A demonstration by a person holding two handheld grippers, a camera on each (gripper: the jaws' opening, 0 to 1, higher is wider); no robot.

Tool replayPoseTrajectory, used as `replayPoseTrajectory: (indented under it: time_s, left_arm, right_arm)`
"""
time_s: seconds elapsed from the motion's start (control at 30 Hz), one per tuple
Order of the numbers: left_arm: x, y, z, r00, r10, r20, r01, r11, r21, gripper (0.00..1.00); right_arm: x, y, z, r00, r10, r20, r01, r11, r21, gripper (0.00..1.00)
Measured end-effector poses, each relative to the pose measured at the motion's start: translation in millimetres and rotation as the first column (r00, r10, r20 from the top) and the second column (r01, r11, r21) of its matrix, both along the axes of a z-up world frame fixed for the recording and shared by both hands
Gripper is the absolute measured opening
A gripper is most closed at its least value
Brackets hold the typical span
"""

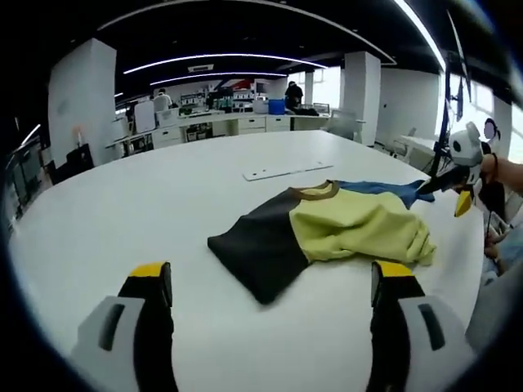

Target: Fold the garment on the visible template until the final outline fits inside the template.

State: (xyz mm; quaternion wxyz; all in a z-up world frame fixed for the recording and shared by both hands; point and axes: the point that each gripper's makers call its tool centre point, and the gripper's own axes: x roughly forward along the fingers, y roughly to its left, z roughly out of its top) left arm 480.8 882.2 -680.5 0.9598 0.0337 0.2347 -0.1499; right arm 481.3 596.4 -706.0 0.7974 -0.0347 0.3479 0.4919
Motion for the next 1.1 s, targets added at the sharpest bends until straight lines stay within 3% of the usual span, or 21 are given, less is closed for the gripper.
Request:
replayPoseTrajectory:
  time_s: [0.3,0.47,0.67,0.73,0.87,1.1]
  left_arm:
    - [-16.9,-14,9.2,0.999,-0.043,0.007,0.043,0.999,0.009,0.99]
    - [-25.1,-21,13.5,0.998,-0.055,0.012,0.055,0.998,-0.005,0.99]
    - [-37.3,-28,11.2,0.997,-0.072,-0.005,0.072,0.997,-0.019,0.99]
    - [-42.2,-30,9.9,0.997,-0.075,-0.013,0.075,0.997,-0.011,0.99]
    - [-49.6,-34,8.4,0.996,-0.084,-0.020,0.084,0.996,-0.023,0.99]
    - [-60.8,-40,4.2,0.992,-0.121,-0.038,0.120,0.993,-0.007,0.99]
  right_arm:
    - [-20,27,-8.1,0.987,0.138,0.079,-0.134,0.989,-0.056,0.88]
    - [-30,40,-12.6,0.966,0.228,0.125,-0.218,0.972,-0.086,0.80]
    - [-37,49,-22.4,0.953,0.274,0.129,-0.261,0.959,-0.108,0.67]
    - [-37,50,-28.6,0.947,0.290,0.136,-0.272,0.953,-0.132,0.65]
    - [-32,48,-44.6,0.941,0.306,0.145,-0.275,0.941,-0.198,0.53]
    - [-27,48,-65.0,0.928,0.341,0.152,-0.290,0.915,-0.281,0.47]
